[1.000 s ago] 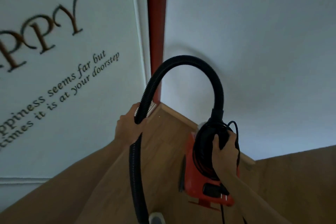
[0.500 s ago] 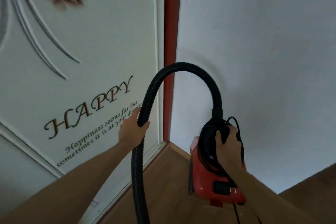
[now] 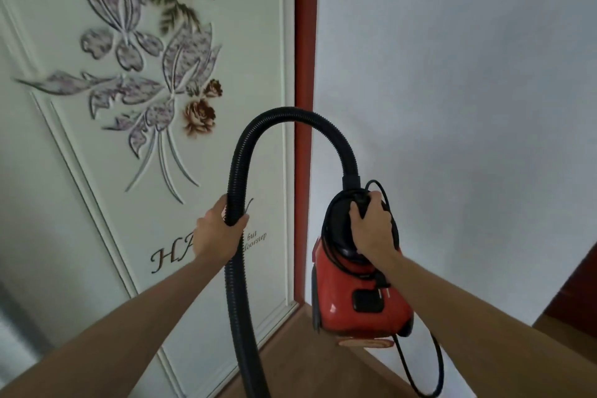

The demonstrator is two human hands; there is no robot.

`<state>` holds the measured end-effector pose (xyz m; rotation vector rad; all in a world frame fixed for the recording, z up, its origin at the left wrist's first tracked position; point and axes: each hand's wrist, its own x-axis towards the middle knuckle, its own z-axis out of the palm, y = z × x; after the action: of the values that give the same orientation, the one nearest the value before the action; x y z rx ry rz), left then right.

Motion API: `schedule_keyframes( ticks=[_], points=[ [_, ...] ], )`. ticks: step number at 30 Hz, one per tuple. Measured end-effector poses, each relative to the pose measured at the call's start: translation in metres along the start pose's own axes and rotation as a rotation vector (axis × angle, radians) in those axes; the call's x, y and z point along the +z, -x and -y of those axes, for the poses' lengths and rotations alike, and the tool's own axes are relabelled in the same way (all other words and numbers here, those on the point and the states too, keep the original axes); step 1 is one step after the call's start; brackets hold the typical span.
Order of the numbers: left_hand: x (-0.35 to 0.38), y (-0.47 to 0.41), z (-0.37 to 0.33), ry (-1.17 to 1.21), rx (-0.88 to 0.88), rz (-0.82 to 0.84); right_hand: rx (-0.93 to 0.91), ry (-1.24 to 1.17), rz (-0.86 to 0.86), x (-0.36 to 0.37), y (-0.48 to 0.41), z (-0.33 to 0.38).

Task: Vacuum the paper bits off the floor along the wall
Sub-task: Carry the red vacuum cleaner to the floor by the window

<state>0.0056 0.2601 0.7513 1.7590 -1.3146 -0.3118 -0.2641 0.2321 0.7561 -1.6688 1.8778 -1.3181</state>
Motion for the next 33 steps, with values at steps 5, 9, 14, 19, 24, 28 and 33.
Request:
schedule_keyframes(
  ticks=[5, 9, 14, 19, 24, 28, 33],
  points=[
    [-0.036, 0.011, -0.041, -0.001, -0.031, -0.104, -0.054, -0.043, 0.059, -0.025, -0.009, 0.035],
    [-0.067, 0.023, -0.063, -0.003, -0.064, -0.184, -0.122, -0.062, 0.124, -0.040, -0.014, 0.049],
    [-0.098, 0.053, -0.088, -0.031, -0.107, -0.299, -0.243, -0.107, 0.213, -0.057, -0.012, 0.066],
    [-0.125, 0.094, -0.091, -0.020, -0.156, -0.415, -0.346, -0.179, 0.318, -0.068, 0.005, 0.086],
    [-0.165, 0.138, -0.085, -0.027, -0.245, -0.562, -0.429, -0.239, 0.433, -0.064, 0.036, 0.112],
    [-0.206, 0.173, -0.070, -0.044, -0.316, -0.650, -0.472, -0.273, 0.521, -0.049, 0.074, 0.140],
    [-0.263, 0.218, -0.037, -0.044, -0.389, -0.761, -0.524, -0.321, 0.647, -0.023, 0.132, 0.186]
  ],
)
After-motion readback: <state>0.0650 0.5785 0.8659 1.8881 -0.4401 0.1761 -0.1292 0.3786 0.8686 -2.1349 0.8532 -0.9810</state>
